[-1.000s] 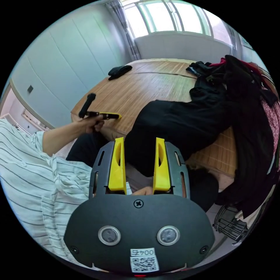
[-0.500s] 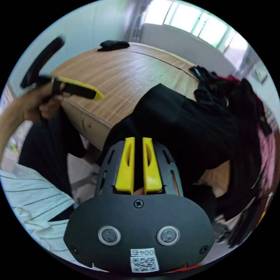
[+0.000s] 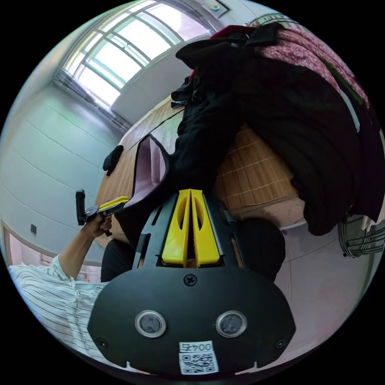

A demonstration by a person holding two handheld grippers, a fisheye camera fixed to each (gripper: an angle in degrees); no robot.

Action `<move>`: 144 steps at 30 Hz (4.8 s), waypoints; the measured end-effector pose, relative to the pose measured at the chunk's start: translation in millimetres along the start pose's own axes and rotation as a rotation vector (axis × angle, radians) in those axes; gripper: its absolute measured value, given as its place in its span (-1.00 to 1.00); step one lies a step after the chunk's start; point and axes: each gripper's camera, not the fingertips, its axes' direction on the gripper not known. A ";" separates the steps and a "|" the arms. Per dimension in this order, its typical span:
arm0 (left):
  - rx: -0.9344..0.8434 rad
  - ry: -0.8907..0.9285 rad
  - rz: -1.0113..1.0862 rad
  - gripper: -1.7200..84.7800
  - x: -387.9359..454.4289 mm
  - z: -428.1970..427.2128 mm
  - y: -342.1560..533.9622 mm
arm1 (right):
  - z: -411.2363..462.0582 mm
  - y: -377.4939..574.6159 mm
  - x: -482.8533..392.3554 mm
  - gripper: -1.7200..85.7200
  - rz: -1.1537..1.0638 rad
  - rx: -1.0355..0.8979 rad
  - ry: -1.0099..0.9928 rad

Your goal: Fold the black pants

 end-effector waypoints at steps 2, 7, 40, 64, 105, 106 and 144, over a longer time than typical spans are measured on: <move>-0.010 0.038 0.008 -0.75 1.0 8.0 -36.2 | 4.1 4.6 18.5 -0.98 0.048 0.006 -0.057; 0.095 0.174 -0.047 -0.71 -4.9 2.2 -111.6 | 13.3 13.3 23.8 -0.98 0.026 -0.009 -0.169; -0.153 0.929 0.081 -0.48 13.3 99.2 -325.1 | 110.6 78.4 -28.1 -0.98 -0.239 -0.198 -0.168; 0.242 0.861 -0.247 -0.91 282.1 16.9 -359.7 | 73.2 92.4 22.4 -0.65 -0.310 -0.009 -0.191; 0.685 0.729 -0.212 -0.91 761.2 -336.5 -252.2 | 199.1 -63.0 195.3 -0.65 0.425 0.108 -1.267; 0.697 0.723 -0.223 -0.90 758.1 -340.8 -243.1 | 190.4 -69.4 205.1 -0.79 0.401 0.098 -1.260; 1.778 0.348 -0.029 -0.91 705.4 -781.0 398.5 | -455.7 -78.9 -41.7 -0.85 -1.102 0.705 -0.898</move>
